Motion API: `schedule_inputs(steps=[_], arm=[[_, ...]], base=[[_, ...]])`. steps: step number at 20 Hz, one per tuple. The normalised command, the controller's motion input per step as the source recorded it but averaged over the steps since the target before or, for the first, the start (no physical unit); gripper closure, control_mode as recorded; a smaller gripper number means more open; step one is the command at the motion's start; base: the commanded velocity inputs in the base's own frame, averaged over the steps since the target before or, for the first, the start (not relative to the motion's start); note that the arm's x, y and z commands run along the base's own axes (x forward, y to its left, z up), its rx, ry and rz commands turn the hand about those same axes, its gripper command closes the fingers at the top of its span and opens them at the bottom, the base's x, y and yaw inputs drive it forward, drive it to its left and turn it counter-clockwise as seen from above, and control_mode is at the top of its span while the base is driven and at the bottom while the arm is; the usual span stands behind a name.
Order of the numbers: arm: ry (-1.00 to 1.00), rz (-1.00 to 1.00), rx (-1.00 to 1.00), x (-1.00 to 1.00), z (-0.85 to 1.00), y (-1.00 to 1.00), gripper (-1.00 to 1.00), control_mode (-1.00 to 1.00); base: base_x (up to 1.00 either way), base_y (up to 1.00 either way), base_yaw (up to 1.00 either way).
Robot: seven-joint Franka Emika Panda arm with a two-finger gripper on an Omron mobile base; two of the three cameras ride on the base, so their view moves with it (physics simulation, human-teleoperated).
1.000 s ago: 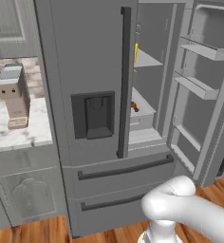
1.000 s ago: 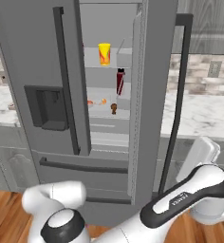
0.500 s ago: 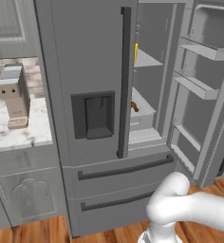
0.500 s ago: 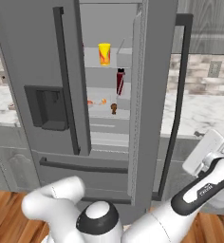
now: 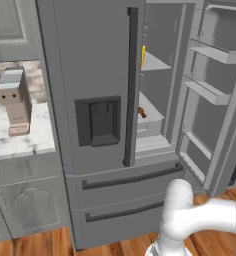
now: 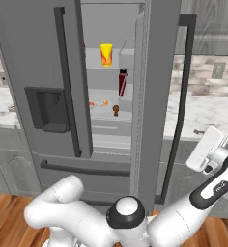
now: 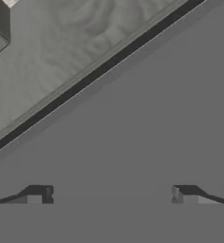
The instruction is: Place the tupperware on the second highest shelf of the fridge. Make space for the tupperware among the existing items by rearranging them on the shelves if needed. Close the fridge door when finished.
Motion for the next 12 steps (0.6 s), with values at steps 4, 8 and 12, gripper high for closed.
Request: schedule_inputs(steps=[4,8,12], arm=[[-0.06,0.4,-0.01,0.01,-0.24,0.51,-1.0,-1.0],[-0.21,0.48,-0.13,-0.31,-0.39,0.99,-1.0,-1.0],[-0.37,0.5,-0.21,-0.5,-0.41,1.0,-1.0,-1.0]], base=[[0.0,0.0,0.0],[0.0,0.0,0.0],[0.0,0.0,0.0]])
